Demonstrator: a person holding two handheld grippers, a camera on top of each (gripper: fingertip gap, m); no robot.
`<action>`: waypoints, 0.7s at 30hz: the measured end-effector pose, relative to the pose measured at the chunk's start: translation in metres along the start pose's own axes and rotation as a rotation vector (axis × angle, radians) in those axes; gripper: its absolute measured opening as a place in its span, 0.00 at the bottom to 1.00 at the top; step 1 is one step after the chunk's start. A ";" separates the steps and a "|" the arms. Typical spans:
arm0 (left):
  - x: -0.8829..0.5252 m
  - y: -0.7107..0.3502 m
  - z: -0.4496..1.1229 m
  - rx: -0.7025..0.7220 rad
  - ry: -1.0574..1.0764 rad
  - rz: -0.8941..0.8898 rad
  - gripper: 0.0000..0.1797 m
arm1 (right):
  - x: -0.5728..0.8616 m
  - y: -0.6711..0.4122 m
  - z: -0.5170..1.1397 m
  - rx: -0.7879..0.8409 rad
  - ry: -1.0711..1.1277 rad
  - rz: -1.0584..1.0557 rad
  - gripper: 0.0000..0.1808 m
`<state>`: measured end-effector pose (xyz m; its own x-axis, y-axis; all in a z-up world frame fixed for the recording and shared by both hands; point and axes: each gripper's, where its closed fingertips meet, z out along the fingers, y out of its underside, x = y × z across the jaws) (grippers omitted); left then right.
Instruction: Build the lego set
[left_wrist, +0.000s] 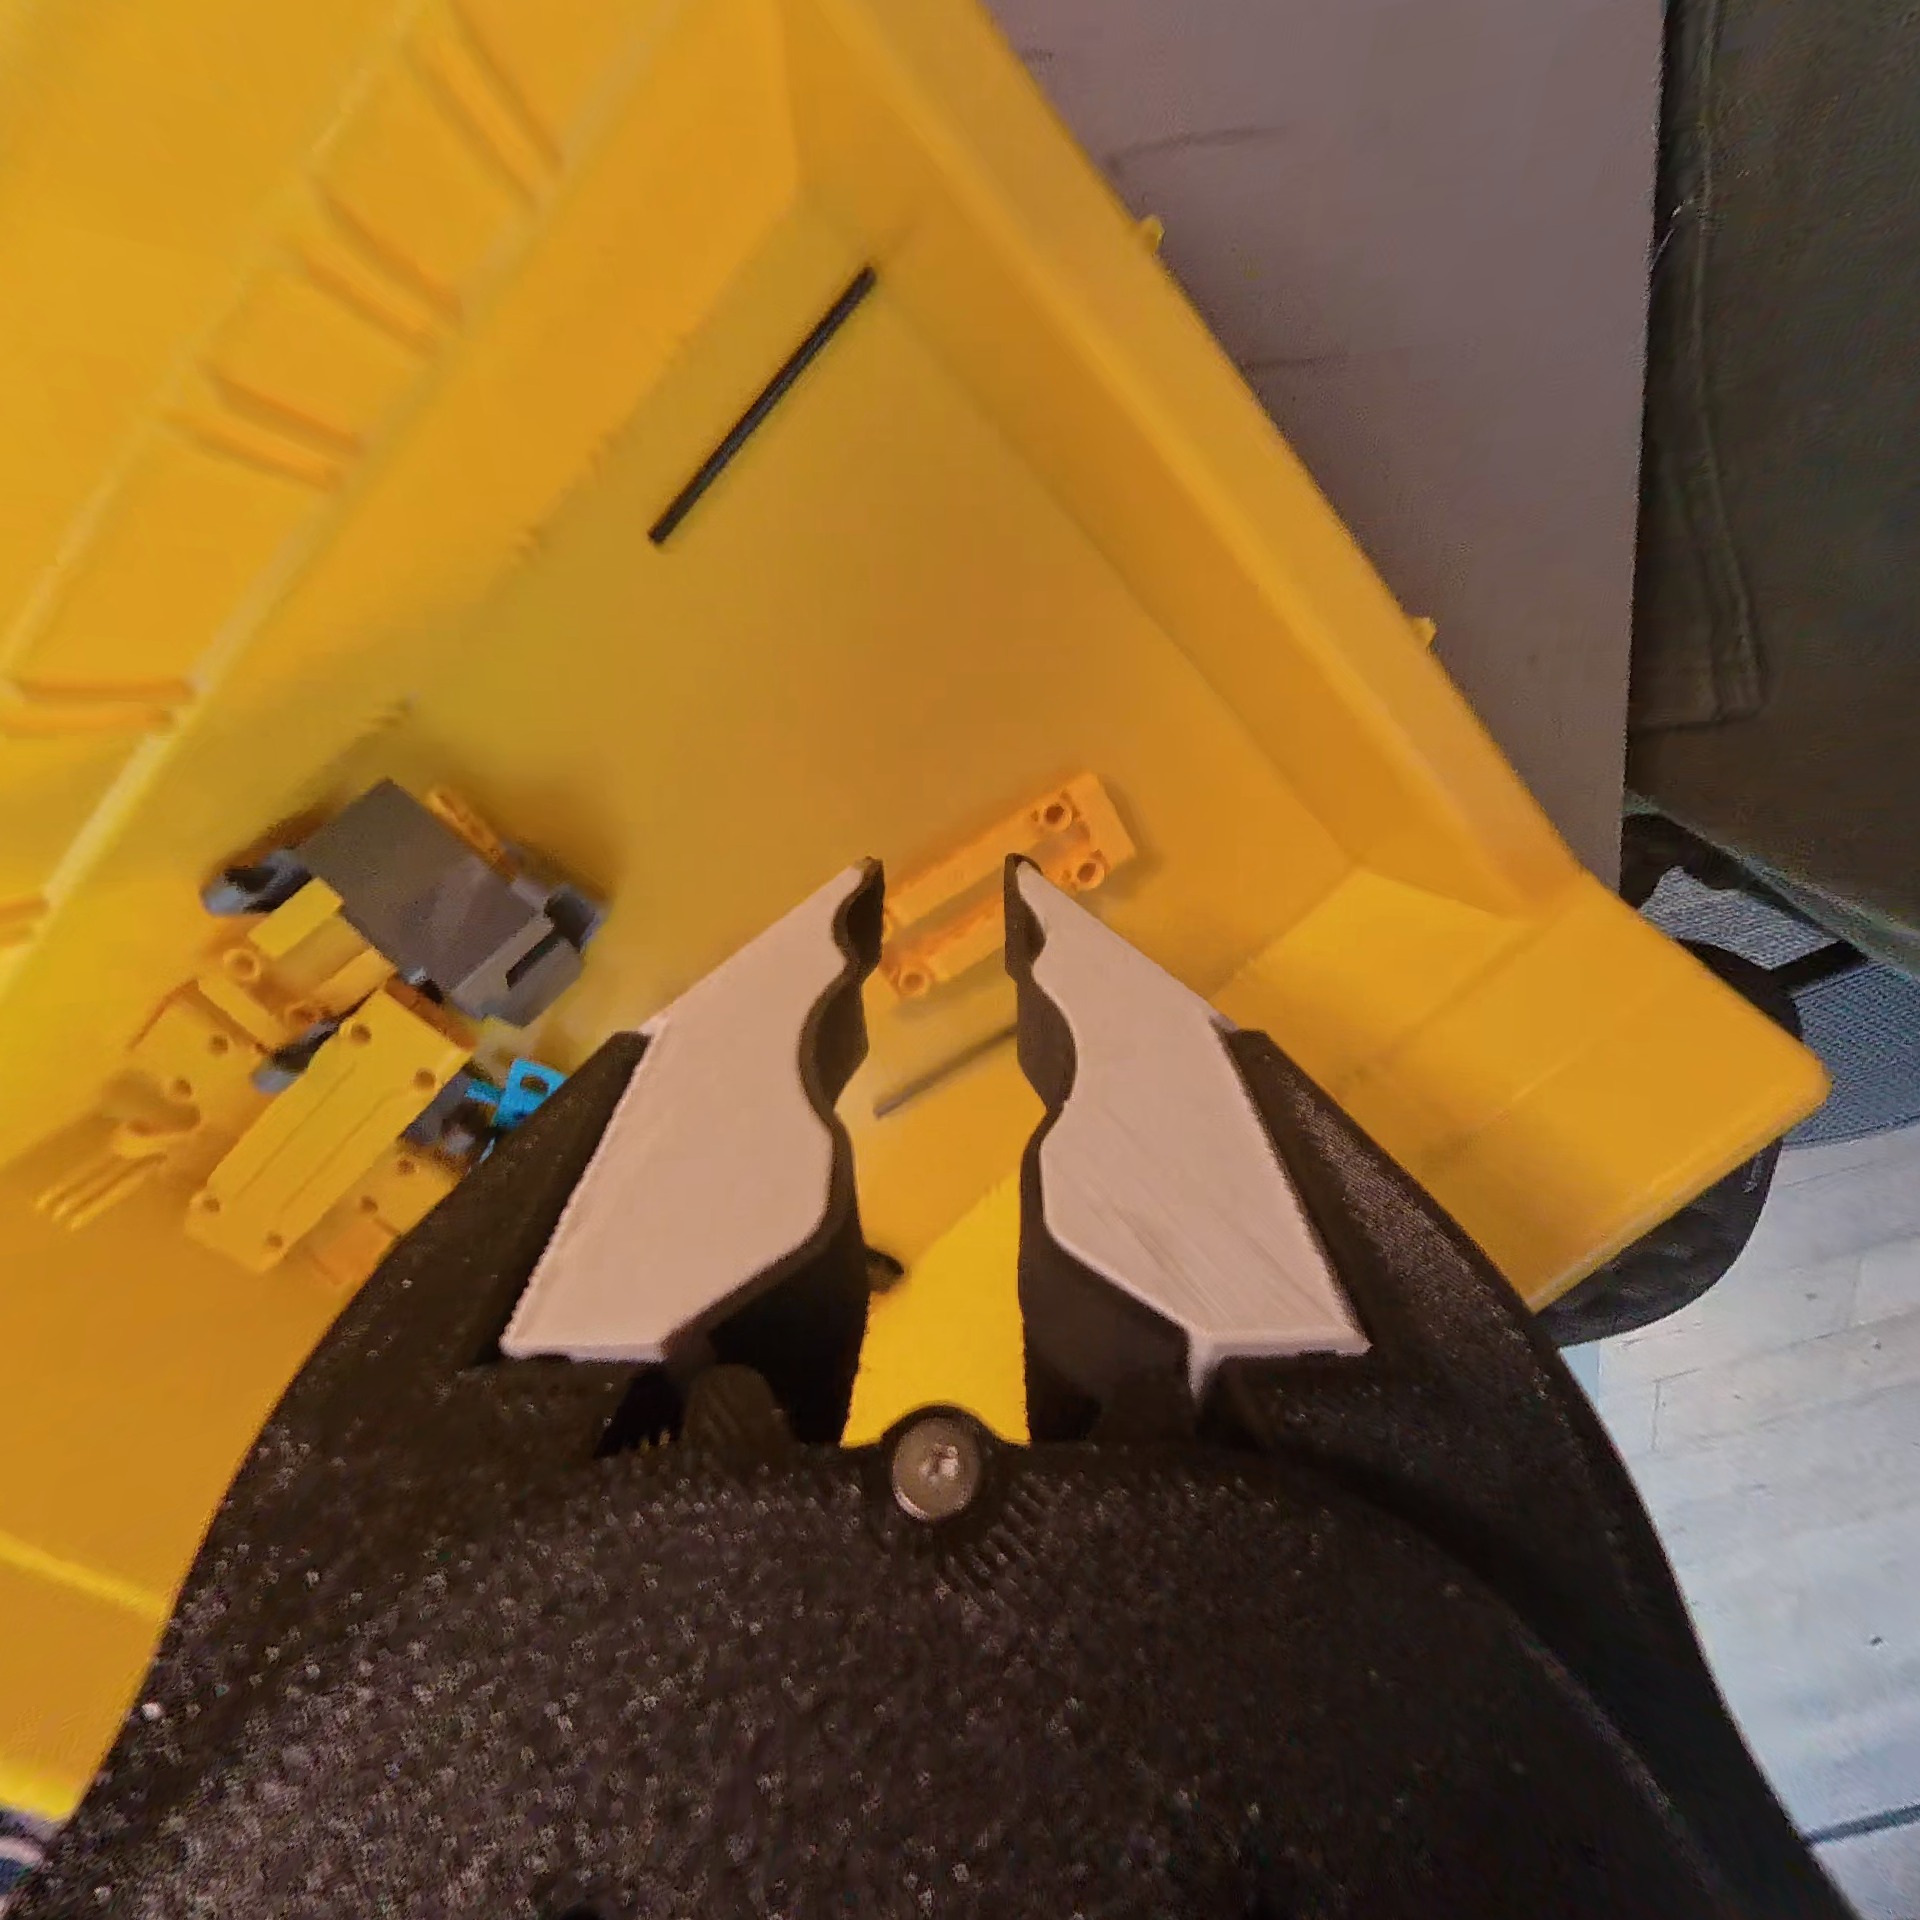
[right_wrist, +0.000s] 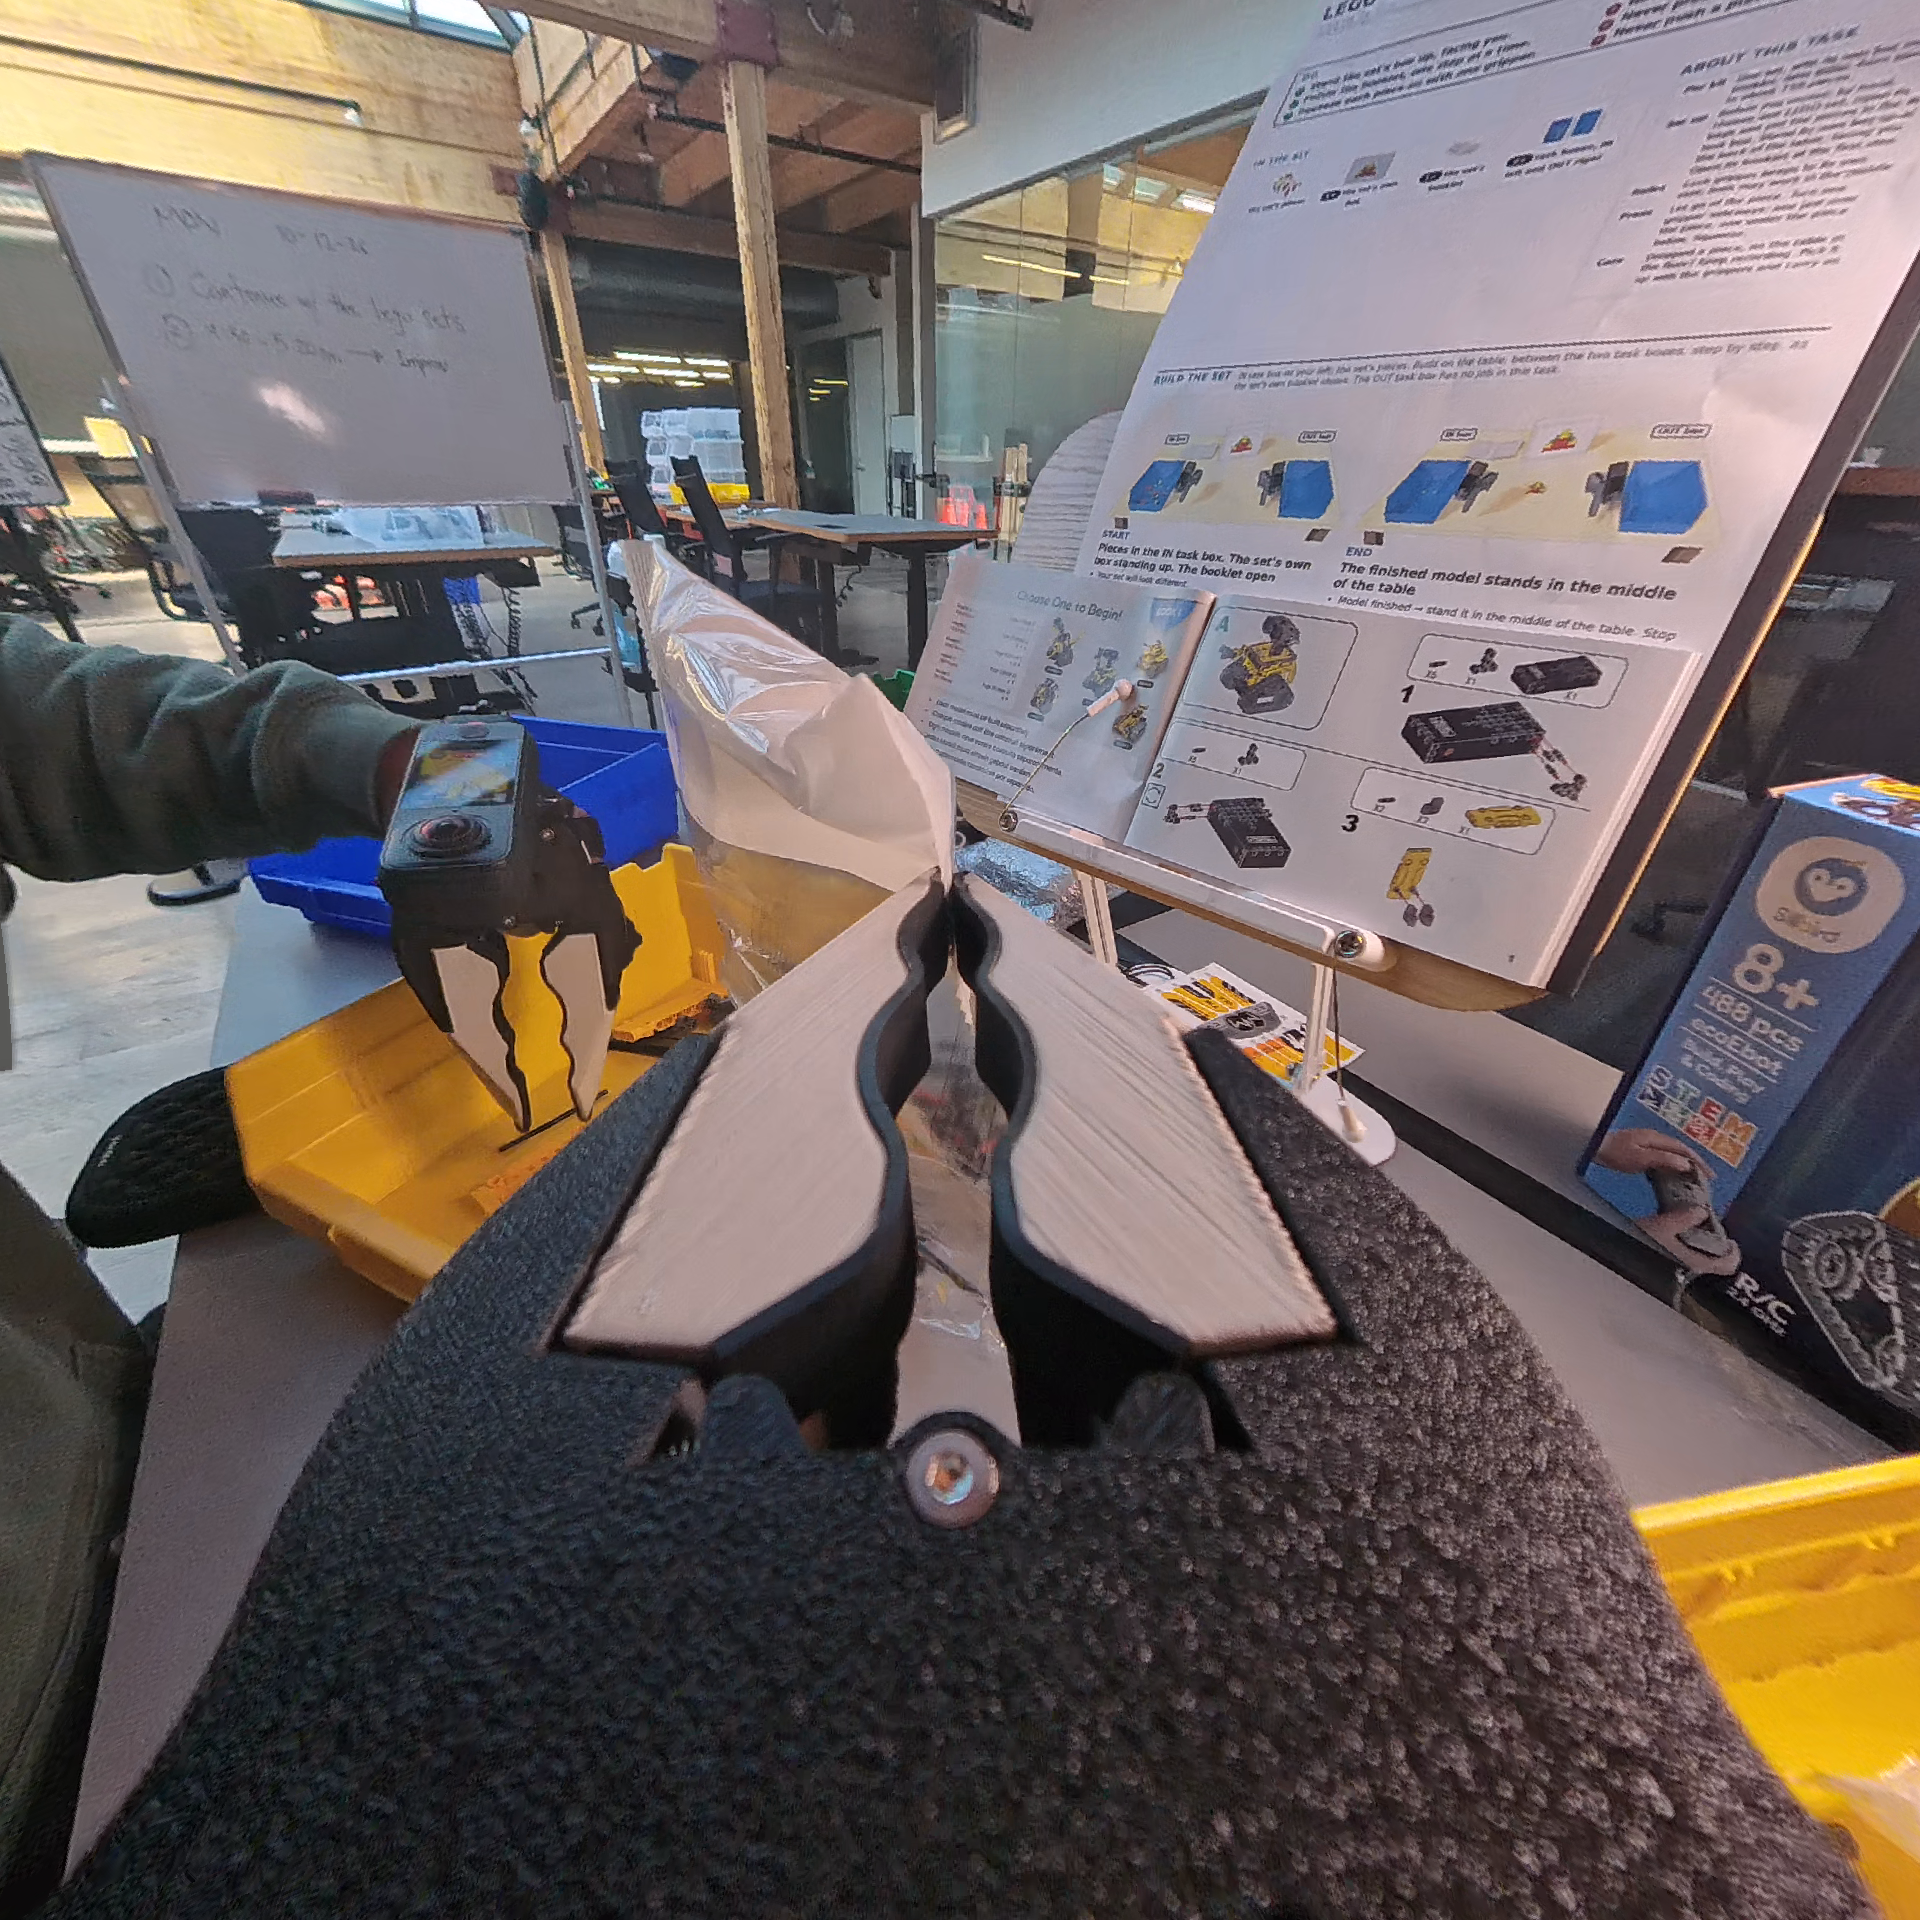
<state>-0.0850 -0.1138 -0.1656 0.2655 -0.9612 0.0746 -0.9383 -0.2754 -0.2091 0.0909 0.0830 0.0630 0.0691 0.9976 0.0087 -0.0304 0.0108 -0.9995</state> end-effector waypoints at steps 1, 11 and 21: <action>0.003 -0.007 0.004 0.018 0.024 0.007 0.13 | 0.001 0.002 0.002 0.004 -0.004 0.010 0.00; 0.007 0.055 0.025 -0.335 0.073 0.101 0.08 | 0.003 0.013 0.005 -0.010 -0.026 0.030 0.00; -0.061 0.075 -0.007 -0.320 -0.195 -0.044 0.11 | 0.006 0.015 0.004 -0.006 -0.014 0.046 0.00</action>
<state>-0.1730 -0.0755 -0.1785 0.3151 -0.9418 -0.1171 -0.9388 -0.3274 0.1073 0.0869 0.0897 0.0479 0.0533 0.9979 -0.0370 -0.0272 -0.0356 -0.9990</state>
